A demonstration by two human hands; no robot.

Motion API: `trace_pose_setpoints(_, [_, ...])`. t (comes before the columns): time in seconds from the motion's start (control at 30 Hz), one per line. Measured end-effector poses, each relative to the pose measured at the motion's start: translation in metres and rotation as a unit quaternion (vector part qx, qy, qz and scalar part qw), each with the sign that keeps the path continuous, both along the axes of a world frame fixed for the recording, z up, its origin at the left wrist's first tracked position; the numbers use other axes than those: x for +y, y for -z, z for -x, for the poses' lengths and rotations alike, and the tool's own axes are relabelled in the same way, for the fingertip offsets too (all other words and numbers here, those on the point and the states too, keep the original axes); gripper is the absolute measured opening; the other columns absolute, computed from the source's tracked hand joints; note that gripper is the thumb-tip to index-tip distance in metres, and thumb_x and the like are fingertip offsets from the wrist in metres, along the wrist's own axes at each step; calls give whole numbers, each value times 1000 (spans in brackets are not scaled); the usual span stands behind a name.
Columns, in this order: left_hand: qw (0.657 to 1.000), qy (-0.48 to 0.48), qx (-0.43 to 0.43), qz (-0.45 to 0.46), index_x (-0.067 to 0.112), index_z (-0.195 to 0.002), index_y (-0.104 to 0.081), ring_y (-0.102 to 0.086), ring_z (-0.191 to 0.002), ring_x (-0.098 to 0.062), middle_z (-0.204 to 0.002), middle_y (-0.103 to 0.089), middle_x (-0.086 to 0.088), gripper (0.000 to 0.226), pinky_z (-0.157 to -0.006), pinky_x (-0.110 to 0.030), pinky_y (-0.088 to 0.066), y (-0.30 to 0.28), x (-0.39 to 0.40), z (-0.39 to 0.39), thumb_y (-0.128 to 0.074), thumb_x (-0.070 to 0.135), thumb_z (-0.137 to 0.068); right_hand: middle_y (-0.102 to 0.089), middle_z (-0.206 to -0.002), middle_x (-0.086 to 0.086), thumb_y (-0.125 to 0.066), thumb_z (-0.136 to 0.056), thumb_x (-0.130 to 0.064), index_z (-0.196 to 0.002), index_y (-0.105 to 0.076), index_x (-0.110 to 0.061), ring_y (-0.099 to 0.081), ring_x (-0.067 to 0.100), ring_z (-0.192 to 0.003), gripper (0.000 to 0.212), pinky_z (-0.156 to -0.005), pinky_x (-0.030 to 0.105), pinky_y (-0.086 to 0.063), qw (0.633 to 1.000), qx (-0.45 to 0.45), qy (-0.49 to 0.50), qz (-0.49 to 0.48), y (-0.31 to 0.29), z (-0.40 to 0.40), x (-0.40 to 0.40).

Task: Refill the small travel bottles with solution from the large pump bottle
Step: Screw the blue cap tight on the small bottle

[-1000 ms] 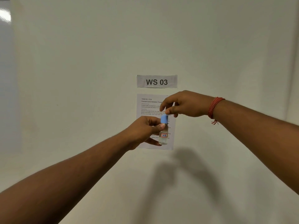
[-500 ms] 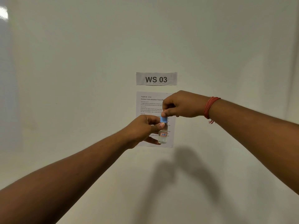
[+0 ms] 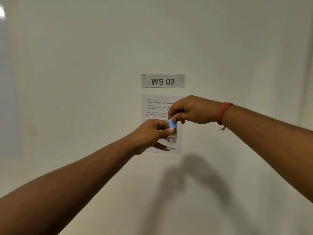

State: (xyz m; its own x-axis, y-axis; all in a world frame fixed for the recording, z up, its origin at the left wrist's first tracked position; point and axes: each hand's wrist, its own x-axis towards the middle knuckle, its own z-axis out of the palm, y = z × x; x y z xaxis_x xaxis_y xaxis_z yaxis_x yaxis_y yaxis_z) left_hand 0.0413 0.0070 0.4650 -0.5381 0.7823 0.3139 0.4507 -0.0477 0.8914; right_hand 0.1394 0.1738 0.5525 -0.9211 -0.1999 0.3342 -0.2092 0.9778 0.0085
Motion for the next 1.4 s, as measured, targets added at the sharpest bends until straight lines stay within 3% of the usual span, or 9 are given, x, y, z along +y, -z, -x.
trace_pose_setpoints(0.13, [1000,7,0,-1,11,-115,-73,-74,-105,-27,-112,-76,-10,23,-86,-53,-62,3,2,0,-64,24,-98,-67,-87,-14,-60,-93,-42,-94,-67,-33,-62,2,-72,11,-67,20,-44,1000,2,17,-14,2,3,3])
trace_pose_setpoints(0.23, [1000,5,-2,2,12,-114,-74,-74,-103,-26,-111,-77,-8,22,-84,-51,-63,2,3,1,-64,24,-98,-64,-95,-18,-59,-93,-43,-106,-66,-34,-64,1,-71,18,-66,17,-44,1000,15,15,3,2,1,6])
trace_pose_setpoints(0.43, [1000,6,-12,-2,15,-111,-75,-75,-101,-23,-108,-78,-7,20,-82,-49,-64,0,3,1,-65,25,-97,-66,-102,-17,-63,-94,-25,-118,-66,-36,-67,4,-82,26,-70,8,-48,999,-16,-21,37,0,-6,8])
trace_pose_setpoints(0.57, [1000,2,-8,-1,14,-111,-75,-74,-103,-25,-111,-77,-7,20,-83,-52,-63,0,3,0,-65,24,-97,-70,-97,-10,-64,-93,-24,-112,-69,-30,-65,2,-76,20,-71,10,-47,1000,-12,-19,21,2,-5,5])
trace_pose_setpoints(0.77, [1000,10,-4,-6,12,-112,-74,-73,-105,-27,-113,-76,-11,19,-85,-53,-62,2,1,-2,-63,21,-99,-67,-84,-15,-61,-92,-43,-97,-69,-29,-62,-5,-69,17,-65,20,-43,1000,0,15,1,6,1,6])
trace_pose_setpoints(0.97, [1000,-2,-10,1,11,-116,-73,-73,-107,-28,-114,-76,-10,23,-87,-55,-61,1,1,-2,-63,22,-98,-65,-99,-23,-61,-93,-37,-117,-62,-43,-67,0,-75,24,-67,9,-47,999,14,-10,39,4,-3,6])
trace_pose_setpoints(1.13, [1000,-2,-8,2,11,-118,-72,-73,-106,-27,-115,-75,-9,25,-86,-54,-62,0,-1,-2,-64,23,-98,-70,-102,-12,-64,-93,-27,-110,-69,-35,-67,3,-79,20,-71,12,-49,999,3,-27,34,1,-6,4])
trace_pose_setpoints(1.27, [1000,6,-4,-3,10,-117,-72,-74,-105,-26,-115,-76,-10,24,-87,-54,-62,0,-2,-4,-64,23,-99,-69,-89,-14,-63,-92,-36,-99,-69,-31,-64,-1,-72,11,-68,18,-45,1000,13,-6,20,3,-5,-1])
trace_pose_setpoints(1.4, [1000,6,-5,-7,8,-115,-72,-74,-104,-27,-115,-75,-12,21,-86,-54,-62,2,-2,-5,-63,20,-99,-67,-82,-11,-59,-91,-48,-89,-67,-27,-61,-1,-66,22,-65,22,-46,999,26,22,0,6,-3,-2])
